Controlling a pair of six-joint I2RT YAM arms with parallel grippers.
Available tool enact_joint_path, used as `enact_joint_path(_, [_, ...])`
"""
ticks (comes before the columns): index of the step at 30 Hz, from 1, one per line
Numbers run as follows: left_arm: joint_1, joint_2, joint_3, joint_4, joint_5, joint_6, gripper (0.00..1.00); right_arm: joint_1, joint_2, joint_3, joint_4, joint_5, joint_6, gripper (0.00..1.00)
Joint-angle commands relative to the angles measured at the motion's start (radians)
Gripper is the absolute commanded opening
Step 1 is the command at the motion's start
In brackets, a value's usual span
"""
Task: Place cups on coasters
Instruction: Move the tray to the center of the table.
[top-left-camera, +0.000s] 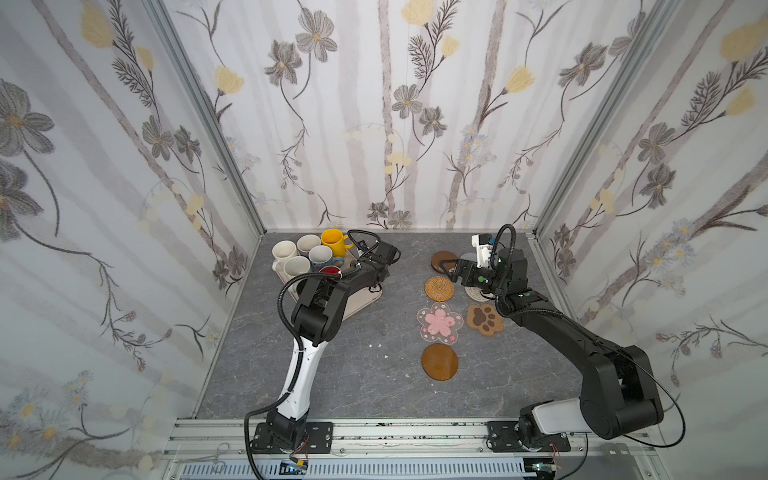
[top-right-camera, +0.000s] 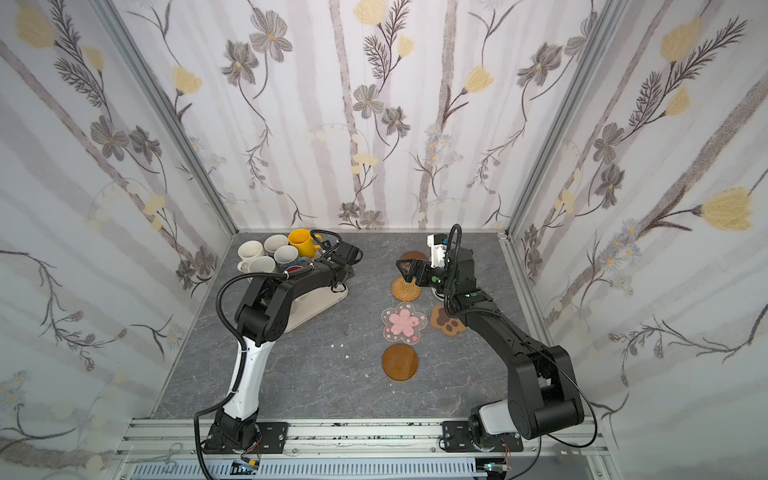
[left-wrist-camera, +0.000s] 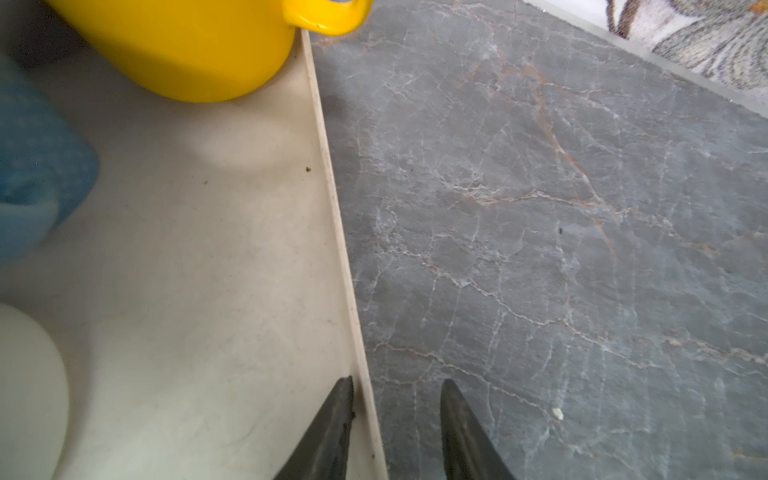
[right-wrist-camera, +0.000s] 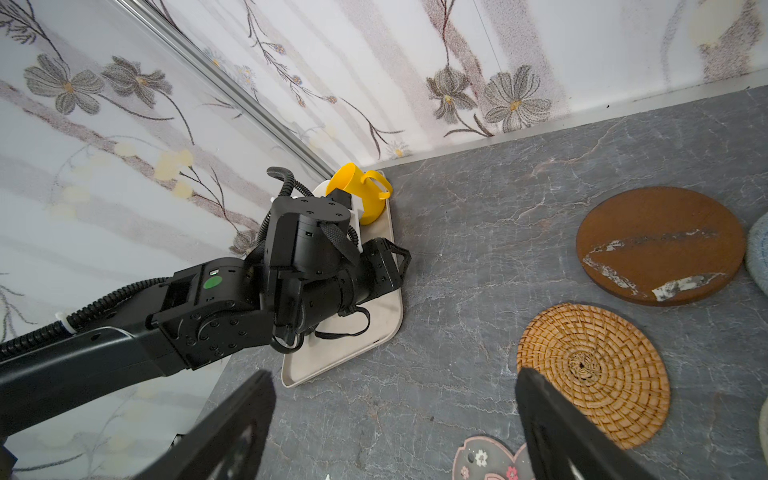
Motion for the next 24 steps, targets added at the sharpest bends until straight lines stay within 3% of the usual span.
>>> enact_joint_path(1, [0.000,-0.005,-0.040,-0.084,0.047,-0.019,0.37,0.001,0.007,0.000,0.047,-0.010,0.010,0.91])
enact_joint_path(6, [-0.006,-0.020,-0.084,-0.107,0.032,-0.008,0.29,0.003,0.005,-0.003,0.054,-0.014,0.018,0.91])
enact_joint_path(16, [-0.034,-0.024,-0.111,-0.162,0.005,0.004,0.01,0.002,-0.021,-0.017,0.059,-0.018,0.023,0.91])
enact_joint_path(24, [-0.065,-0.081,-0.178,-0.162,0.009,-0.001,0.00,0.003,-0.031,-0.023,0.060,-0.020,0.024,0.91])
